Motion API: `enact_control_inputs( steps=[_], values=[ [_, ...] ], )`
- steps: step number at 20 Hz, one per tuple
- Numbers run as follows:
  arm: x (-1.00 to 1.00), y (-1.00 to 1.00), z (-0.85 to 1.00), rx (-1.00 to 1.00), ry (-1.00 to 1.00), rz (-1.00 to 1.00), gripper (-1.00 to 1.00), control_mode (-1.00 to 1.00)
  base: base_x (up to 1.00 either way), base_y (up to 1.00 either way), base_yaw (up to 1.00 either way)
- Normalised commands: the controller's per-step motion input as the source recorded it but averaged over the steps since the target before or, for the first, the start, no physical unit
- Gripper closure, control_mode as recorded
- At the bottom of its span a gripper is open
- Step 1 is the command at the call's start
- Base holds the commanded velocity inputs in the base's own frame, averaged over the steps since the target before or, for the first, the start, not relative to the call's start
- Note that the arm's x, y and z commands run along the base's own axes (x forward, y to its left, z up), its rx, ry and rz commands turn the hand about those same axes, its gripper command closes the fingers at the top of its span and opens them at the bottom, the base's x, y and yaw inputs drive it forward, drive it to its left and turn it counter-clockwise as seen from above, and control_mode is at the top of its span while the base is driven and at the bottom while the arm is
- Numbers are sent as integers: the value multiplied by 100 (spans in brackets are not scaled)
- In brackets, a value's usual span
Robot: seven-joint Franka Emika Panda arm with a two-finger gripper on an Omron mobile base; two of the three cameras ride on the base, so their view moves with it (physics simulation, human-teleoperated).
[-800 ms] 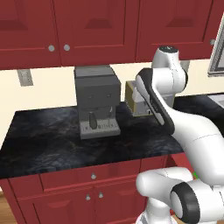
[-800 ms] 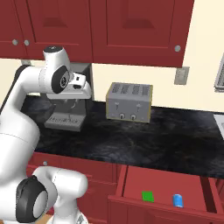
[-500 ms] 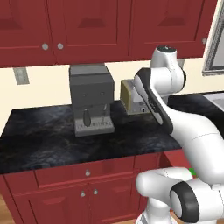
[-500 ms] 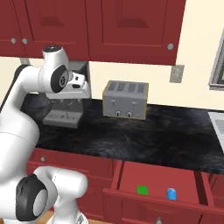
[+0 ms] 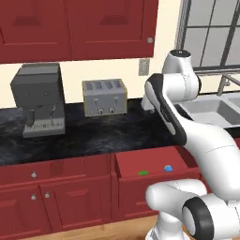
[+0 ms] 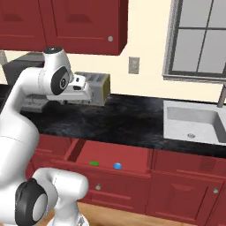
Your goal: Restock the sink supplies by placing the sponge and soap dispenser on the counter and next to the sink. Make sure the soap dispenser is upright.
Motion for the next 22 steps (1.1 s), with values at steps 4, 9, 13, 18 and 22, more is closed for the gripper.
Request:
enact_control_inputs(
  steps=[4, 9, 13, 18, 22],
  values=[
    [0, 0, 0, 0, 0, 0, -100, 100, 4, -100, 9],
    [0, 0, 0, 0, 0, 0, -100, 100, 19, -100, 15],
    [0, 0, 0, 0, 0, 0, -100, 100, 24, -100, 21],
    [0, 0, 0, 0, 0, 0, -100, 100, 24, -81, 37],
    [0, 0, 0, 0, 0, 0, -100, 100, 42, -69, 42]
  ],
)
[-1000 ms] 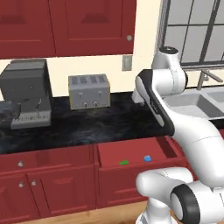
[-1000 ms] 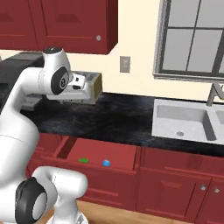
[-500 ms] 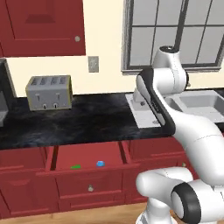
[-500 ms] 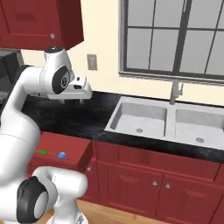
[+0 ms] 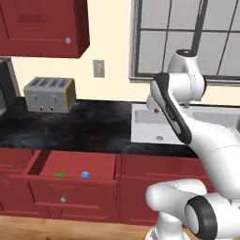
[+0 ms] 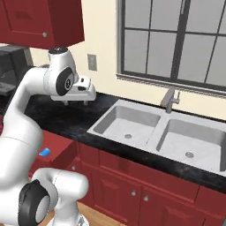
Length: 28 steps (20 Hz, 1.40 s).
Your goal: Restock the sink supplies by placing the sponge and soap dispenser on the counter and next to the sink. Make sure the soap dispenser is upright.
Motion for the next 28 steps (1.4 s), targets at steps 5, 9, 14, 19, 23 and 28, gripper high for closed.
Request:
enact_control_inputs(
  steps=[5, 9, 14, 19, 23, 28],
  values=[
    [0, 0, 0, 0, 0, 0, -100, 100, 48, -36, 41],
    [0, 0, 0, 0, 0, 0, -100, 100, 25, -24, 37],
    [0, 0, 0, 0, 0, 0, -100, 100, 15, -16, 32],
    [0, 0, 0, 0, 0, 0, -100, 100, 36, -29, 30],
    [0, 0, 0, 0, 0, 0, -100, 100, 31, -28, 27],
    [0, 0, 0, 0, 0, 0, -100, 100, 1, 0, 1]
  ],
)
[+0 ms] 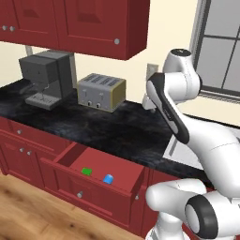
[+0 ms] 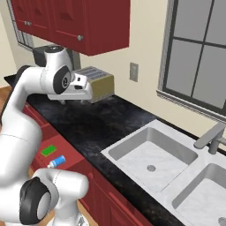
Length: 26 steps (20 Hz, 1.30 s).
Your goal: Restock the sink supplies by placing the sponge and soap dispenser on the counter and next to the sink. Make sure the soap dispenser is upright.
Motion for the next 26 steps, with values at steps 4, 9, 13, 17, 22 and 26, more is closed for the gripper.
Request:
enact_control_inputs(
  steps=[4, 9, 13, 17, 22, 26],
  values=[
    [0, 0, 0, 0, 0, 0, -100, 100, 0, 0, 0],
    [0, 0, 0, 0, 0, 0, -100, 100, 0, 0, 0],
    [-20, 0, -8, 2, 0, -1, -100, -100, 0, 0, 0],
    [-74, 76, -89, 1, 11, -21, -100, -100, 0, 0, 0],
    [-58, 100, -100, -2, 20, -30, -100, -100, 0, 0, 0],
    [-23, 100, -100, 0, 26, -28, -100, -100, 0, 0, 0]
  ],
)
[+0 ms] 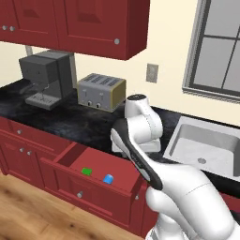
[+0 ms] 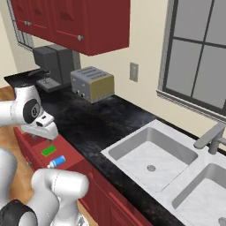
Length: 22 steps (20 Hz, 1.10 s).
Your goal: Restock the sink supplies by placing the sponge and soap dispenser on the counter and next to the sink. Make sure the soap dispenser is upright.
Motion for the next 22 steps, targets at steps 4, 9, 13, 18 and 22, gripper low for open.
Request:
enact_control_inputs(
  steps=[4, 9, 13, 18, 22],
  values=[
    [11, 100, -98, 3, 21, -30, -100, -100, 0, 0, 0],
    [43, 65, -64, 1, 4, -27, -100, -100, 0, 0, 0],
    [64, 18, -36, 0, 3, -11, -100, -100, 0, 0, 0],
    [69, -2, -29, 1, 2, 0, -100, -100, 0, 0, 0],
    [41, -1, -58, 0, 0, 0, -100, -100, 0, 0, 0]
  ],
)
